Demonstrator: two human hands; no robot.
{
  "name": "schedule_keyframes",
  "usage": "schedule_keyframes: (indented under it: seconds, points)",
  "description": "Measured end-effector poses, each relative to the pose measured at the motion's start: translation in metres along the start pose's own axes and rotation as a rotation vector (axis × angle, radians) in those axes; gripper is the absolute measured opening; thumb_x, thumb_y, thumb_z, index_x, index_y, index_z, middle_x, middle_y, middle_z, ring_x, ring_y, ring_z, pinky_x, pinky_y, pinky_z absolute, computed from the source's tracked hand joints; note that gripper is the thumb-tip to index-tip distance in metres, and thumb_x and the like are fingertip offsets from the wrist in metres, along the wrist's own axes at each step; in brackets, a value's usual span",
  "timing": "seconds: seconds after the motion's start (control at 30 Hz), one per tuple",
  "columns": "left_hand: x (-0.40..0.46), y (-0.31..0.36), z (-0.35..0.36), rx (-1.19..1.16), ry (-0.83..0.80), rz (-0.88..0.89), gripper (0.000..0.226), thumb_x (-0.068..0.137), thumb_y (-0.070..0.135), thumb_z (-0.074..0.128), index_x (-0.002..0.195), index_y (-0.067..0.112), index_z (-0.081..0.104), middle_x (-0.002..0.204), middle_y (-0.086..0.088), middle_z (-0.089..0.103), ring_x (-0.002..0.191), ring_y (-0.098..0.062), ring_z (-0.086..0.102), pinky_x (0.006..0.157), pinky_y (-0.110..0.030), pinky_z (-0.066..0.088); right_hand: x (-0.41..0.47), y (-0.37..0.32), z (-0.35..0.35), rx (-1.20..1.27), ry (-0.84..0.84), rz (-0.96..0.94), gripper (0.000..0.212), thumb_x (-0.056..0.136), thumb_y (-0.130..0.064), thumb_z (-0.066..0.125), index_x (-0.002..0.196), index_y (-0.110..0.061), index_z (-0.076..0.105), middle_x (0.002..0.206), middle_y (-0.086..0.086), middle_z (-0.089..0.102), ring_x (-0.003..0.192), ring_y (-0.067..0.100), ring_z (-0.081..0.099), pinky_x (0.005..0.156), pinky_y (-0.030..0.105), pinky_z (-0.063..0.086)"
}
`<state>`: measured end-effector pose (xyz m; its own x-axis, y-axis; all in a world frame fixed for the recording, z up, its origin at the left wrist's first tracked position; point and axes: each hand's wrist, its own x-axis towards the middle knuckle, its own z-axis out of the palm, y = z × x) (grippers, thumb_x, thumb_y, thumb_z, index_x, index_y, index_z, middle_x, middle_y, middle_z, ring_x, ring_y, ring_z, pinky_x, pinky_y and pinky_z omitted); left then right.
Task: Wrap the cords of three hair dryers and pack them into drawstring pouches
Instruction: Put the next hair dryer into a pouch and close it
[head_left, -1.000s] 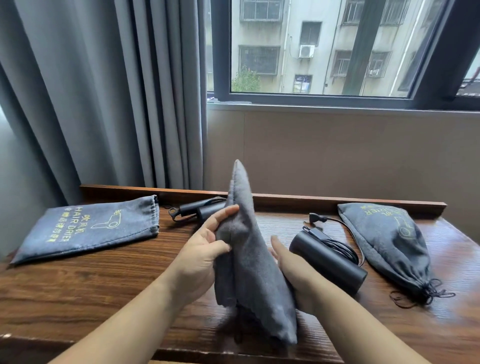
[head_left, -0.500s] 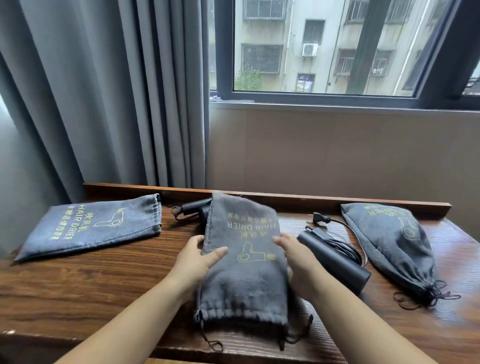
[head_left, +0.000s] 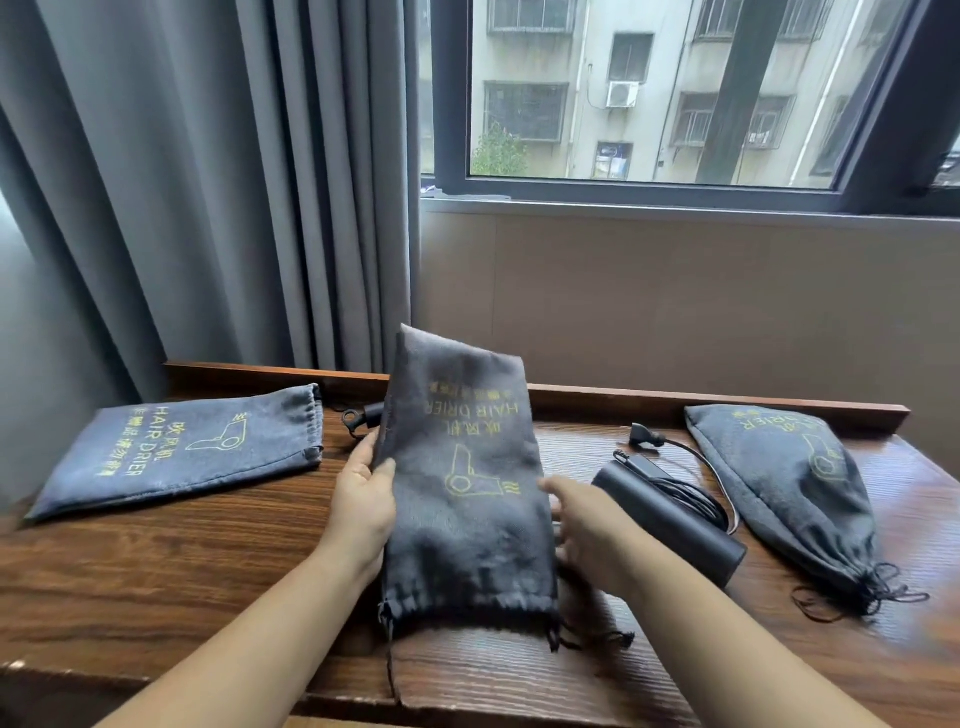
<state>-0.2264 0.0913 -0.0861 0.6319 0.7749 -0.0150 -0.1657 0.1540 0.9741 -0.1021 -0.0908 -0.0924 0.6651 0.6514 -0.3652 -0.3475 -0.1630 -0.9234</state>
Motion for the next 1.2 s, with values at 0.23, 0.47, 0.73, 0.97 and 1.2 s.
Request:
schedule_keyframes:
  seconds: [0.23,0.47,0.73,0.97,1.2]
  points:
    - [0.004,-0.01,-0.01,0.085,-0.107,-0.061,0.06,0.098,-0.013,0.038,0.145,0.025,0.041,0.124,-0.007,0.067,0.107,-0.019,0.068,0.08,-0.03,0.058,0.001,0.012,-0.004,-0.708,0.2,-0.285,0.041,0.08,-0.006,0.057,0.112,-0.031,0.061,0.083,-0.006,0.072,0.078,0.009,0.067,0.072,0.025,0.053]
    - [0.022,-0.003,-0.009,0.228,-0.073,0.113,0.071,0.099,0.001,0.051,0.156,0.031,0.02,0.15,-0.001,0.039,0.132,-0.017,0.047,0.108,-0.035,0.041,0.017,-0.002,0.011,-0.548,0.455,-0.48,0.031,0.091,-0.016,0.066,0.112,-0.028,0.046,0.083,-0.009,0.059,0.077,0.015,0.058,0.066,0.027,0.037]
    - [-0.002,-0.018,-0.024,1.086,-0.561,0.662,0.044,0.082,0.063,0.056,0.104,0.029,0.07,0.101,0.013,0.063,0.102,-0.006,0.049,0.097,-0.029,0.039,0.028,0.007,-0.001,-0.818,0.356,-0.637,0.017,0.094,-0.014,0.059,0.109,-0.021,0.062,0.118,-0.004,0.056,0.113,0.008,0.049,0.101,0.023,0.035]
    - [-0.009,-0.023,-0.024,1.373,-0.662,0.718,0.043,0.082,0.064,0.045,0.11,0.035,0.062,0.109,0.017,0.06,0.107,-0.007,0.05,0.098,-0.033,0.041,0.002,0.016,-0.018,-1.408,-0.106,-0.733,0.051,0.08,-0.067,0.059,0.112,-0.028,0.066,0.122,-0.011,0.059,0.127,0.003,0.038,0.11,0.018,0.029]
    - [-0.013,-0.019,-0.016,1.258,-0.502,0.671,0.02,0.096,0.033,0.053,0.103,0.025,0.071,0.098,0.011,0.07,0.096,-0.012,0.059,0.086,-0.025,0.045,-0.003,0.014,-0.02,-1.504,0.198,-0.747,0.033,0.102,-0.042,0.041,0.093,-0.017,0.062,0.095,0.002,0.069,0.095,0.026,0.062,0.08,0.039,0.048]
